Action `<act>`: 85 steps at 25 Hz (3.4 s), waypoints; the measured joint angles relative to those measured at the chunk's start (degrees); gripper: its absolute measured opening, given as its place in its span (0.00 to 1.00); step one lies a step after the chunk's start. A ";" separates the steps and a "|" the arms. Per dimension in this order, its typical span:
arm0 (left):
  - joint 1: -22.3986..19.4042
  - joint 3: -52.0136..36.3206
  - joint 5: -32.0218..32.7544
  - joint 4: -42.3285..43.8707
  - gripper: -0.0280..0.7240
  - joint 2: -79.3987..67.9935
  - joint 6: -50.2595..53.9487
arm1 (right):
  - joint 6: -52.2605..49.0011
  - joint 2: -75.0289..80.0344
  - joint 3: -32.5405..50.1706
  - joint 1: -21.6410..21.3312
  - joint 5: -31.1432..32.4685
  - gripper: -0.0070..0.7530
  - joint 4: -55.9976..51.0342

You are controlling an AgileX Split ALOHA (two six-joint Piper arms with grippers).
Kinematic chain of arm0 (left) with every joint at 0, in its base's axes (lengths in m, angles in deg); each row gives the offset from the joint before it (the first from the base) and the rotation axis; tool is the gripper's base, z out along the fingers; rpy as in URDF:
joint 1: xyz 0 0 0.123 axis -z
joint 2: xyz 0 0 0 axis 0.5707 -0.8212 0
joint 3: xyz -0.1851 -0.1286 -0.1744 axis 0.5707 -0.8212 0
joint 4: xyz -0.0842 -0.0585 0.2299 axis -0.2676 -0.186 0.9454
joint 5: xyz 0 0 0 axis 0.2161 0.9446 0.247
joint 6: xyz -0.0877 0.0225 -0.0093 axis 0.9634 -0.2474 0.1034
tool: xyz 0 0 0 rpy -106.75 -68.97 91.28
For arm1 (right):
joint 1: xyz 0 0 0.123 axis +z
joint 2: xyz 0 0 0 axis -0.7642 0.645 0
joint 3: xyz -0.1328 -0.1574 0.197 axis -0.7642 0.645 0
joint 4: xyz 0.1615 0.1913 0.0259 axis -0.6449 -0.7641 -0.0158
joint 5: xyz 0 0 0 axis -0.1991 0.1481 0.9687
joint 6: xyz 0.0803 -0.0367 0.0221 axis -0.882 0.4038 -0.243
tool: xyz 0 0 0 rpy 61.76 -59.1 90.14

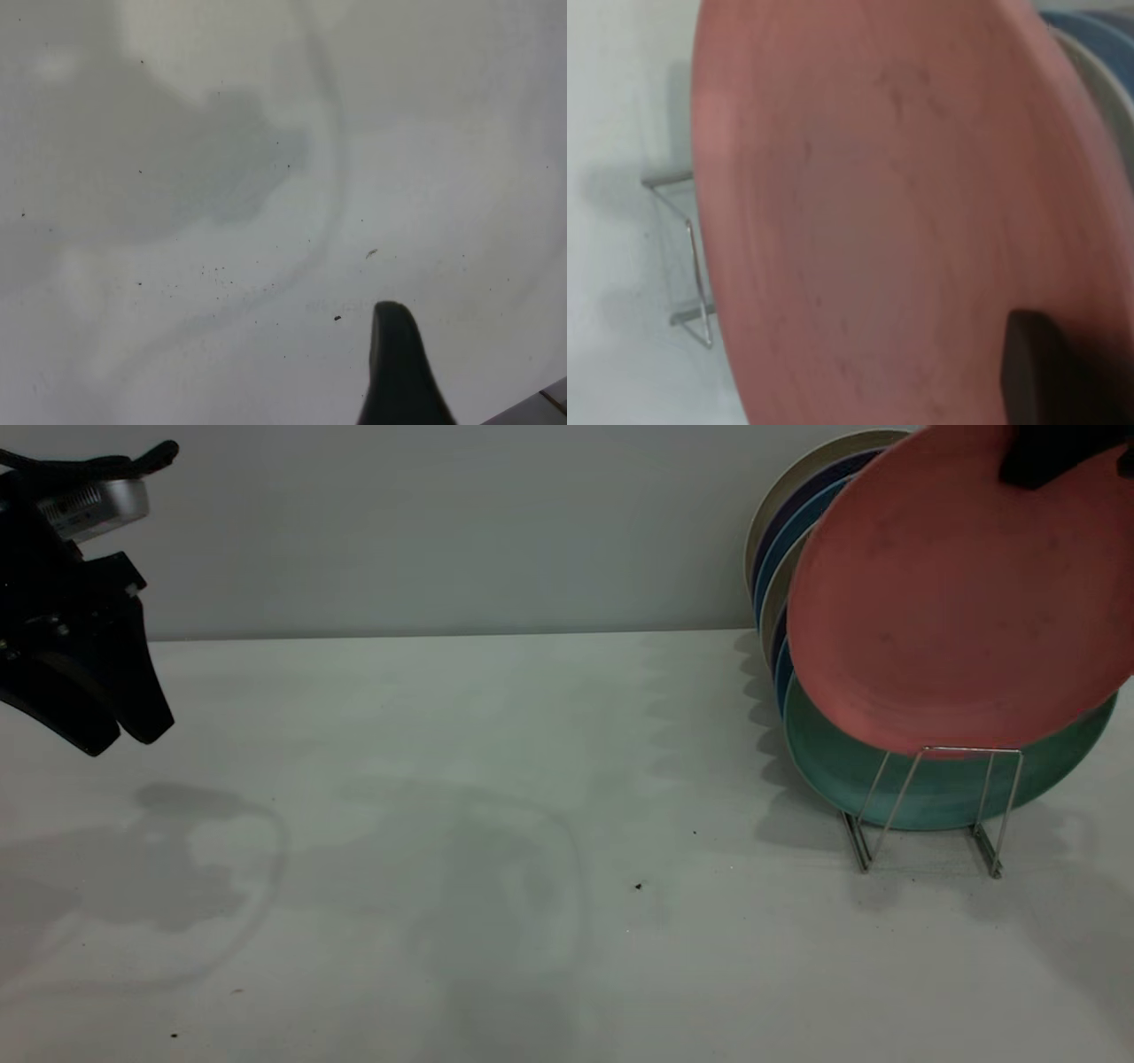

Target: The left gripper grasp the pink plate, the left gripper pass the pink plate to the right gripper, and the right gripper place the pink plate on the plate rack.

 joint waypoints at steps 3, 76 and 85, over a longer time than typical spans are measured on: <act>0.00 0.00 0.00 0.00 0.68 0.00 0.02 | -1.45 1.46 0.00 0.00 0.19 0.10 1.06; 5.15 -48.65 7.83 22.32 0.68 107.40 26.10 | -70.53 -82.37 45.76 -0.11 30.91 0.68 7.60; 6.92 -49.69 9.70 21.78 0.68 116.25 27.37 | -70.41 -83.65 45.83 -0.11 30.82 0.65 7.64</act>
